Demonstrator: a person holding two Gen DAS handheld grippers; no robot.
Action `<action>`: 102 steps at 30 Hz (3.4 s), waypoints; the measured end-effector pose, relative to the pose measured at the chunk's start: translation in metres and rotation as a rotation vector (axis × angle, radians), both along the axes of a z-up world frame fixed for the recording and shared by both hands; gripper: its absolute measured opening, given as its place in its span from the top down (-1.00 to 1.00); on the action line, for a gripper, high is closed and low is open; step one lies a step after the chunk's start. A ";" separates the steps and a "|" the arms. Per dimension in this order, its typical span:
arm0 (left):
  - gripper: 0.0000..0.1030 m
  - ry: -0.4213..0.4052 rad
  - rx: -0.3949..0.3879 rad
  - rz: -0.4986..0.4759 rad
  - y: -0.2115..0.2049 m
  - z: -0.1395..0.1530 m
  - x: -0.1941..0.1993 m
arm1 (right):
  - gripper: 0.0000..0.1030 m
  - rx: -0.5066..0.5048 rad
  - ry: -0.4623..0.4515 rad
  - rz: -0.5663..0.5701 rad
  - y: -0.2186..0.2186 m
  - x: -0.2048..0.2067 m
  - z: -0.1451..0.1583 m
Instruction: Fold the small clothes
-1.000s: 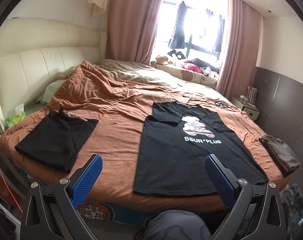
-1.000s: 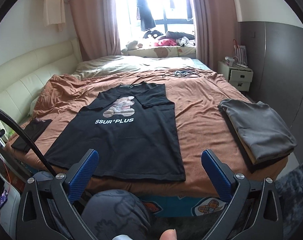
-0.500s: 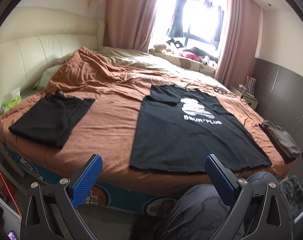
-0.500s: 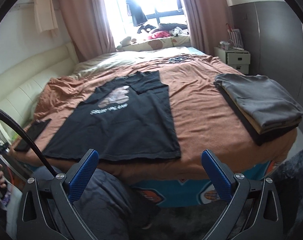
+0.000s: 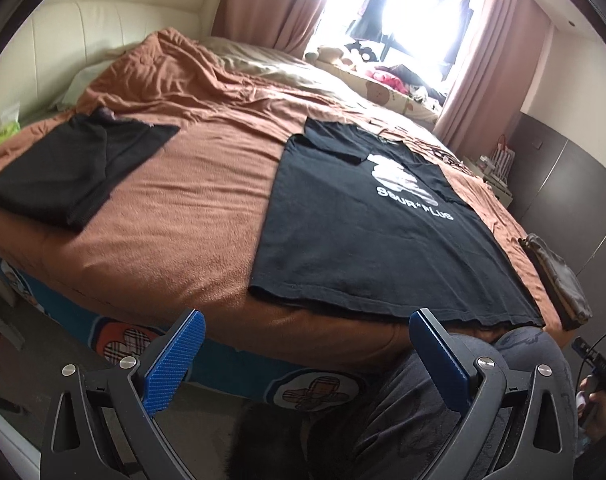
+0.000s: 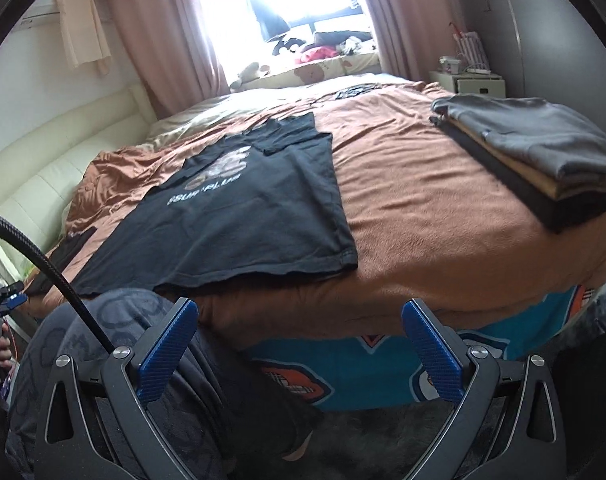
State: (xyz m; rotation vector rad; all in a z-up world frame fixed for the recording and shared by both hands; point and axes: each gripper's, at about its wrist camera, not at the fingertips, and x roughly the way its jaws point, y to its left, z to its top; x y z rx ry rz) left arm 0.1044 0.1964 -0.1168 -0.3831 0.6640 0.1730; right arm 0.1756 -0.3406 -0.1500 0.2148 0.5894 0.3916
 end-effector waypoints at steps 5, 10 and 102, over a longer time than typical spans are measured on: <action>-0.82 0.024 -0.003 -0.009 0.007 -0.012 0.020 | -0.98 0.000 0.044 -0.019 -0.002 0.027 -0.001; -0.64 0.049 -0.048 0.013 0.023 -0.027 0.036 | -0.98 0.014 0.077 -0.026 -0.003 0.054 -0.009; 0.92 -0.245 -0.699 0.124 0.098 0.029 0.031 | 0.97 0.520 0.040 -0.062 -0.020 0.048 0.061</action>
